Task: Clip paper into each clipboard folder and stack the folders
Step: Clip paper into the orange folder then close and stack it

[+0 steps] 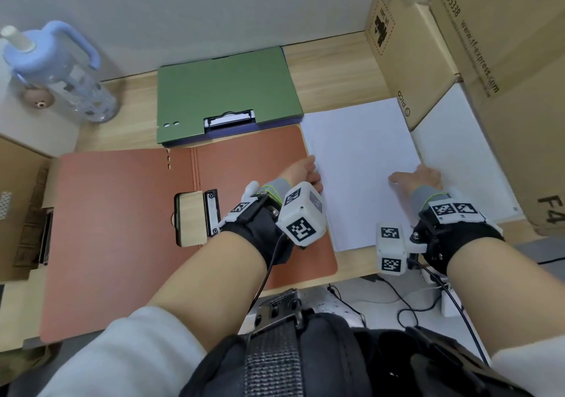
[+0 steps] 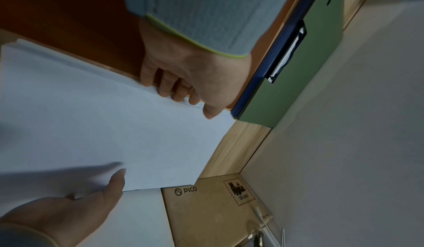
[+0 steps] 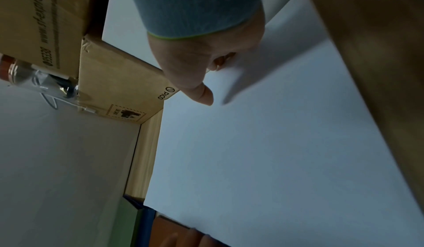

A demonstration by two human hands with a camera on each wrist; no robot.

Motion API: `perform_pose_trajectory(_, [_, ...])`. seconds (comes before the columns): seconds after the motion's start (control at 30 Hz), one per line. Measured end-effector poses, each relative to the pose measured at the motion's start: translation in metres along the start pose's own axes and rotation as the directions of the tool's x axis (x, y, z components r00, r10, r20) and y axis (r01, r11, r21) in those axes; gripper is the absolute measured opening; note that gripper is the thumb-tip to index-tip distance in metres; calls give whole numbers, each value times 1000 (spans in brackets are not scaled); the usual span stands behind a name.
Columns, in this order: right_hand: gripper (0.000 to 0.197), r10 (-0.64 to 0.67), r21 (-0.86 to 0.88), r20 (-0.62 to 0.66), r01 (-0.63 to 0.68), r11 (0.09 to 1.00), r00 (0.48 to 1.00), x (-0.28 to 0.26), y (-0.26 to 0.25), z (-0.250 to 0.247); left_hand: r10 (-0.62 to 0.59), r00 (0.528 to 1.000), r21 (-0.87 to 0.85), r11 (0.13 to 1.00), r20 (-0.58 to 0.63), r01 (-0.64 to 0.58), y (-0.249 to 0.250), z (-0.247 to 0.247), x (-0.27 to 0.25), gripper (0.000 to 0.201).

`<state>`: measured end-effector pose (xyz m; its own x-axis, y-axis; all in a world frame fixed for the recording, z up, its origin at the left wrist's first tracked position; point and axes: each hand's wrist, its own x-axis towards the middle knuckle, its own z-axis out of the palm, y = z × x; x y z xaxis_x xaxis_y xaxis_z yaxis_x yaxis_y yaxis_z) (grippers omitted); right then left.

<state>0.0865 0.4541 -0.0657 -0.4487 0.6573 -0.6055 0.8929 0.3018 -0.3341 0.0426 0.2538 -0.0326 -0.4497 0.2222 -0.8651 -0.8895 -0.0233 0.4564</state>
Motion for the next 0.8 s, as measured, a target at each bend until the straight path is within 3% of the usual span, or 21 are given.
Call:
perform_pose_trajectory(0.07, [84,-4,20,15,4,1000,1000,-4,-2,2,17,1000,25,1000,-13,-16,2,1,-3,24])
perform_pose_trajectory(0.17, [64,12,-76,-26,-14,997,1000,-5,0,5,26,1000,65,998,-4,-25,5,1,-5,33])
perform_pose_trajectory(0.3, [60,10,-108,-23,-12,994,1000,-3,0,7,60,998,115,992,1,-60,11,1,-4,48])
perform_pose_trajectory(0.43, [61,25,-123,-22,-28,992,999,-6,-2,8,76,995,190,978,56,-86,11,-1,-1,40])
perform_pose_trajectory(0.53, [65,18,-117,-11,-19,993,1000,-9,-3,9,10,994,246,968,110,-37,4,3,-1,15])
perform_pose_trajectory(0.6, [66,15,-104,-8,-16,994,1000,-10,-2,10,-11,995,302,953,102,-20,-2,9,-2,11])
perform_pose_trajectory(0.63, [66,14,-101,-4,-14,995,1000,-12,-2,9,9,994,342,939,112,-47,-5,11,-2,12])
perform_pose_trajectory(0.7, [66,12,-94,-1,-12,996,1000,-15,-2,9,51,991,417,903,126,-100,-13,15,2,34])
perform_pose_trajectory(0.8, [67,22,-53,-2,-22,998,1000,-18,-3,7,100,984,477,864,144,-158,-15,16,7,44])
